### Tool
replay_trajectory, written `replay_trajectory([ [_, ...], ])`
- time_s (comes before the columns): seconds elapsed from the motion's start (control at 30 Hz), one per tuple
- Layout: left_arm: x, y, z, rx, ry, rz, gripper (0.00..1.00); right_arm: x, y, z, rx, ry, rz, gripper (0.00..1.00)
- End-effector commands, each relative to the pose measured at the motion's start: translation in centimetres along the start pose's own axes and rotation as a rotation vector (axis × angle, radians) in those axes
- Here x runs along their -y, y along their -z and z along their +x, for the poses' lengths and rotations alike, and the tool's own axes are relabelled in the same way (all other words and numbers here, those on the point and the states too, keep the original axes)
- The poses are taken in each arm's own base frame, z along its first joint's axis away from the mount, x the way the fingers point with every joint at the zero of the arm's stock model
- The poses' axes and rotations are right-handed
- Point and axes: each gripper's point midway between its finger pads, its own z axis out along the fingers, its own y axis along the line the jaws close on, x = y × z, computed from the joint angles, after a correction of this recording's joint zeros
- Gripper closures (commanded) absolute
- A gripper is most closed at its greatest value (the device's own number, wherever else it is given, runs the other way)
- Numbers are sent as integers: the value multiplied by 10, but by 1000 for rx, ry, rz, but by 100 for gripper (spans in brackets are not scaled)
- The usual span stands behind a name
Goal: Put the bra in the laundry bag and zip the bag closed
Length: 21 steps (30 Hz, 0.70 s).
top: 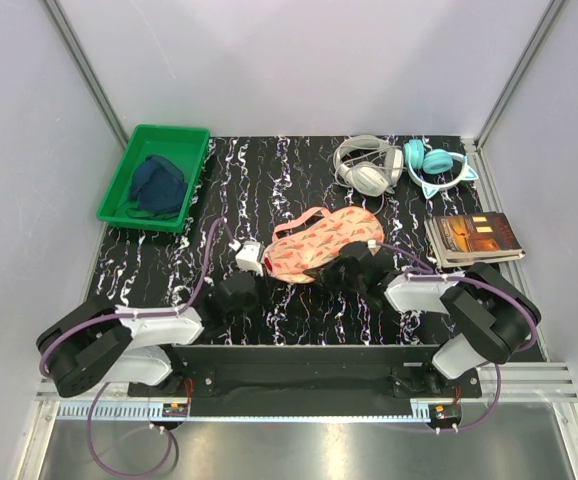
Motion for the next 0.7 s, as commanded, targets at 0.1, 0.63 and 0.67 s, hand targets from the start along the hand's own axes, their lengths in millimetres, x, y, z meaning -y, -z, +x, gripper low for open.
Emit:
replay_trajectory([
  [0.1,-31,24,28,-98,1,-62,100,18,7,1,-169,340,1,100],
  [0.63,59,35,42,-168,280,321,100,24,0,10,-324,415,14,27],
  [0.67,68,30,36,-158,302,338,100,23,5,15,-332,346,-5,24],
])
